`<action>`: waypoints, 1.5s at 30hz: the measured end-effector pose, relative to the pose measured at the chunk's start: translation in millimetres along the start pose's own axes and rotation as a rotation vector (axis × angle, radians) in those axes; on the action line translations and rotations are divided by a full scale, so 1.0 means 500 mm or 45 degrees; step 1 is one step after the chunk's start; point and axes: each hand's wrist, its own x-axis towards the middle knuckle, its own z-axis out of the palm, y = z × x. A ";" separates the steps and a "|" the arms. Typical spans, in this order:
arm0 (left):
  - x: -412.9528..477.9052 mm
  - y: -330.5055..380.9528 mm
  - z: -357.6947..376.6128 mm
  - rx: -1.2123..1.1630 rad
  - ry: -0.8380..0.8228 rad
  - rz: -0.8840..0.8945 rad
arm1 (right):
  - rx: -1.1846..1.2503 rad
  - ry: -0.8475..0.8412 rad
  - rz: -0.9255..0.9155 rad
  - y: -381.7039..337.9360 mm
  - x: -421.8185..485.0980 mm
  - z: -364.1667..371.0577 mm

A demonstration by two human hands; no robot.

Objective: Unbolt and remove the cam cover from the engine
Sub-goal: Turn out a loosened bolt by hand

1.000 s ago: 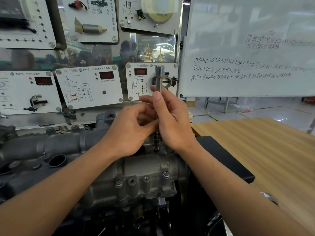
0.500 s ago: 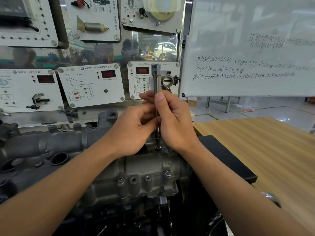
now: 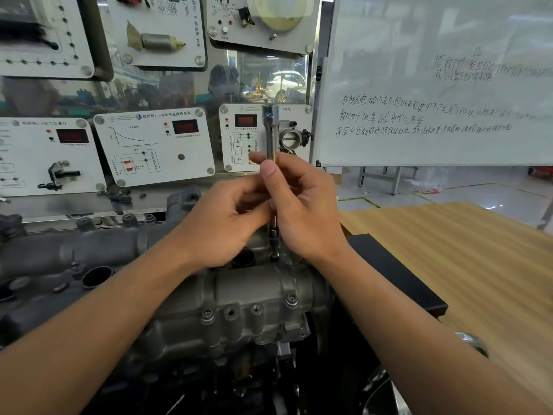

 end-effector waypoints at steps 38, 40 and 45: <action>-0.004 0.002 0.003 0.015 -0.067 -0.043 | 0.005 -0.016 0.055 0.003 0.001 0.000; -0.004 0.001 0.003 0.029 -0.036 -0.041 | 0.033 -0.004 0.060 0.001 0.001 0.002; 0.002 0.002 0.012 0.150 0.106 0.022 | 0.101 0.064 0.052 0.003 -0.002 0.000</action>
